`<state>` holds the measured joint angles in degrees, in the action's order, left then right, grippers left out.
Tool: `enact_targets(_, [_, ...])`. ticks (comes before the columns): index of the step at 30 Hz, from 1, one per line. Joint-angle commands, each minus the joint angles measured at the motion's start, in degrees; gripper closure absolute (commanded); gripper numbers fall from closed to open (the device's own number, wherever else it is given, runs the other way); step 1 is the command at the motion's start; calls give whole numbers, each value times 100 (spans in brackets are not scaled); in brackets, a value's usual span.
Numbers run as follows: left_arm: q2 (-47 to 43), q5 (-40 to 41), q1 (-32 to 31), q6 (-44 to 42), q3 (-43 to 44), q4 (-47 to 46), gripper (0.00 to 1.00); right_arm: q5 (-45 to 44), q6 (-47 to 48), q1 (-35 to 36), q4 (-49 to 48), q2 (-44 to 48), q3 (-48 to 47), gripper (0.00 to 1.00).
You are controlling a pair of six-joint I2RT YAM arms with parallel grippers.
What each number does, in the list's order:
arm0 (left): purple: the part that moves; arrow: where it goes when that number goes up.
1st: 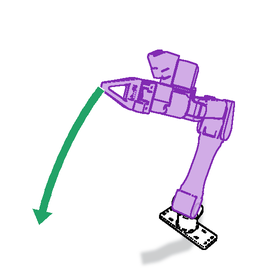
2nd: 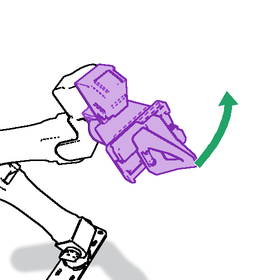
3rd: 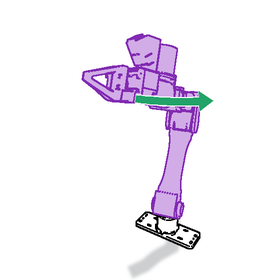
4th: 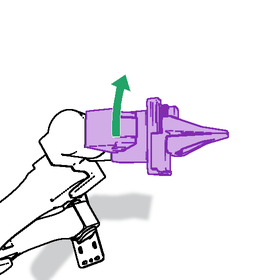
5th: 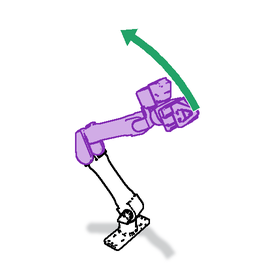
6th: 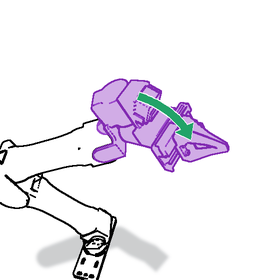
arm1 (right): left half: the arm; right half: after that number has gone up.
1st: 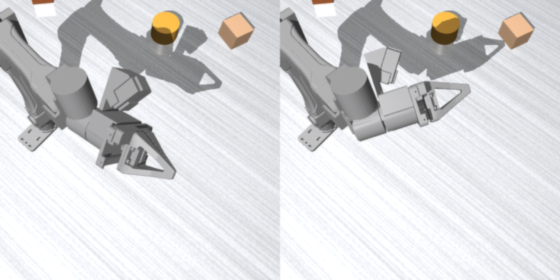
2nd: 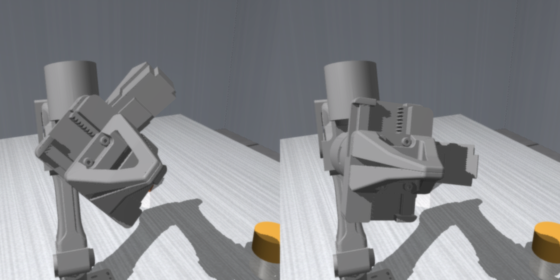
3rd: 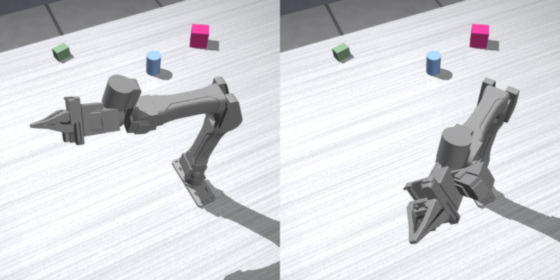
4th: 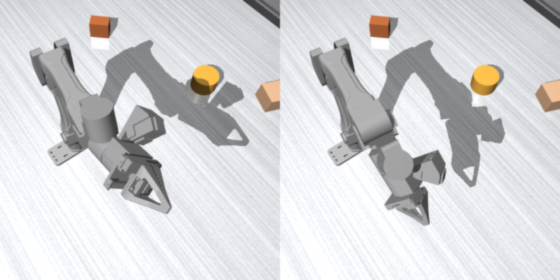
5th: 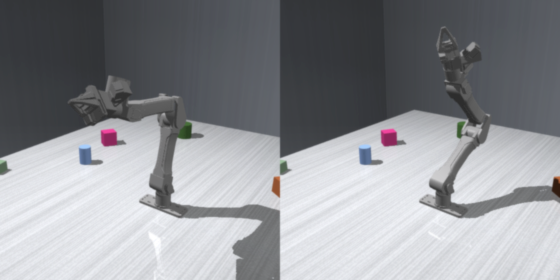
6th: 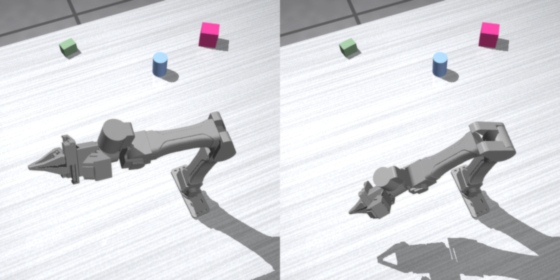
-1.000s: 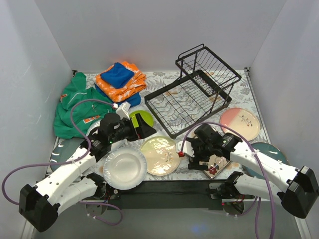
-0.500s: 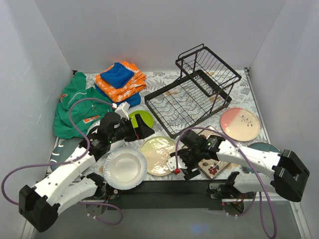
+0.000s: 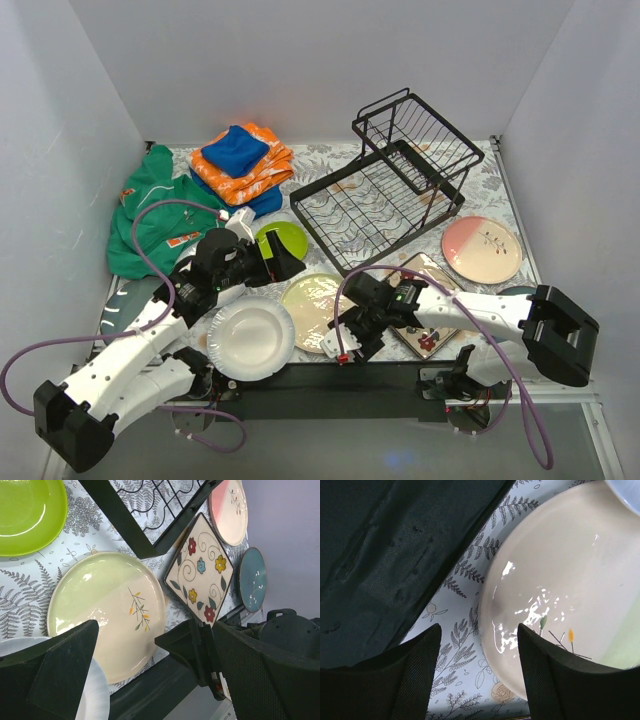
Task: Load the plates into the dish rack
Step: Grab a plate with the right arm
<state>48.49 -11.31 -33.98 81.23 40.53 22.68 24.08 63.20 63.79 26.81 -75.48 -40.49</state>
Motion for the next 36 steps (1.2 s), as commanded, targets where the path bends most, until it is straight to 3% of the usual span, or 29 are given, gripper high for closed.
enact_targets(1, [-111, 147, -30, 15, -10, 97, 2, 0, 26, 37, -211, 16, -178, 33])
enact_targets(8, [-164, 436, -30, 86, 59, 333, 2, 124, -343, 37, -193, -10, -442, 33])
enact_targets(13, [115, 1646, -30, 428, 472, 1378, 2, 80, -869, 37, -202, -168, -741, 33])
enact_targets(18, [740, 2405, -30, 1447, 1165, 2837, 2, -184, -1669, -129, -307, -379, -1144, 33])
enact_targets(23, [794, 2957, -21, 2107, 1606, 3576, 2, 623, -2881, -901, -570, -651, -1628, 32])
enact_targets(25, [654, 3143, -30, 2195, 1729, 3638, 2, 1142, -3698, -1139, -720, -792, -1839, 32])
enact_targets(30, [-48, 3294, -39, 1915, 1678, 3367, 2, 1275, -5489, -1150, -1177, -1529, -2261, 32])
enact_targets(36, [-1016, 3003, -21, 1185, 1300, 2690, 3, 1661, -6556, -1158, -1468, -2488, -2964, 33])
